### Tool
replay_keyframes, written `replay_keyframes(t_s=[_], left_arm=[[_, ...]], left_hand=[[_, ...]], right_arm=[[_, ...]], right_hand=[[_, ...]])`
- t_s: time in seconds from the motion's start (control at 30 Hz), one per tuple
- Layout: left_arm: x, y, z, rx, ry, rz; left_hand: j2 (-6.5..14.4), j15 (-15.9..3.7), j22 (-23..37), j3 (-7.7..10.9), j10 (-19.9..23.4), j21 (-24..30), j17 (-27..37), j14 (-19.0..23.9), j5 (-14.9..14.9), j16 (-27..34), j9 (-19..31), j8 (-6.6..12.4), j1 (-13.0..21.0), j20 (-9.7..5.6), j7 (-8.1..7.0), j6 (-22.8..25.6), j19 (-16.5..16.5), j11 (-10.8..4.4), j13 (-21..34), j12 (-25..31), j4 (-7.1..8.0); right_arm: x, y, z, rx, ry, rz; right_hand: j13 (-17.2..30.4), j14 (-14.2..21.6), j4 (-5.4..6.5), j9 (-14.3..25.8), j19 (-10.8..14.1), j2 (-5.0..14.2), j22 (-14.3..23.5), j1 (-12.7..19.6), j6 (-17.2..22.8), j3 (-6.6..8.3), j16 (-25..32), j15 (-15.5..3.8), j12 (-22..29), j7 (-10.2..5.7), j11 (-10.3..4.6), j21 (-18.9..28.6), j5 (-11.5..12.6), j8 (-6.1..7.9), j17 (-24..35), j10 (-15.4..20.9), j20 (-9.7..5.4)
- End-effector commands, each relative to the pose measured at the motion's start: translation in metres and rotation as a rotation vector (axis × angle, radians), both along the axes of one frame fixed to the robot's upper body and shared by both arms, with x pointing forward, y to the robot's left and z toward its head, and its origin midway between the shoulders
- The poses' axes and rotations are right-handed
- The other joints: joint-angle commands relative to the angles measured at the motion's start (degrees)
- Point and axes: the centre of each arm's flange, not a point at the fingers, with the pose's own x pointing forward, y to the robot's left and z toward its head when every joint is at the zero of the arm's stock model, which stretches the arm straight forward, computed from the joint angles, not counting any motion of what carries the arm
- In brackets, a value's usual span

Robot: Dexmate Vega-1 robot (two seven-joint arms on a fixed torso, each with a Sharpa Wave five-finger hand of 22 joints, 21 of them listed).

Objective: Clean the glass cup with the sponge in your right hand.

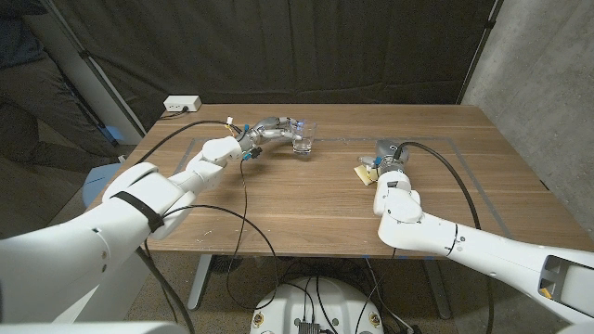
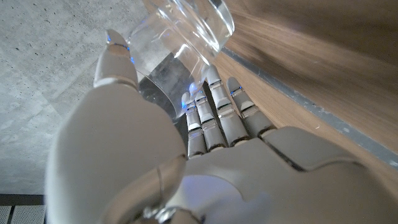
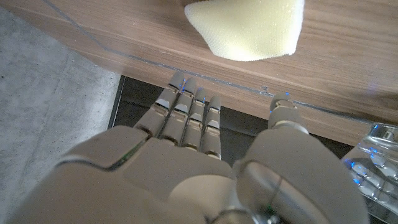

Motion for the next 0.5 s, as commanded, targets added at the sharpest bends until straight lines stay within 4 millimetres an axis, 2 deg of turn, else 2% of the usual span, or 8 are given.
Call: replay_keyframes(t_s=[0.03,0.5], left_arm=[[-0.0064,-0.0004,0.007,-0.001,-0.039,-0.033],[-0.0087,-0.001,0.0099,-0.006,-0.05,-0.047]], left_hand=[[8.5,-8.21,0.3,4.07,7.5,0.6,0.3,0.6,0.3,-0.3,1.9,10.75,8.8,0.04,-5.8,7.8,-0.2,-7.09,1.3,0.2,3.66],[8.7,-8.15,0.3,4.37,7.4,0.8,0.7,0.8,0.3,-0.6,2.1,11.29,9.1,-0.04,-5.81,7.6,-0.4,-7.09,1.6,0.1,3.67]], right_arm=[[0.0025,0.0039,-0.0064,-0.029,0.08,-0.031],[0.0122,0.0006,-0.0129,-0.038,0.171,-0.047]], right_hand=[[0.2,0.3,0.02,0.1,0.4,-0.32,0.4,0.9,0.1,-0.07,0.1,-4.26,-0.2,-0.34,-0.11,0.6,0.4,0.01,0.3,-0.3,-0.04],[0.3,-0.5,0.61,0.1,0.0,0.0,0.9,0.9,-0.5,-0.22,-0.1,-4.07,-0.8,-0.07,0.07,1.1,0.8,-0.38,0.9,-1.0,-0.31]])
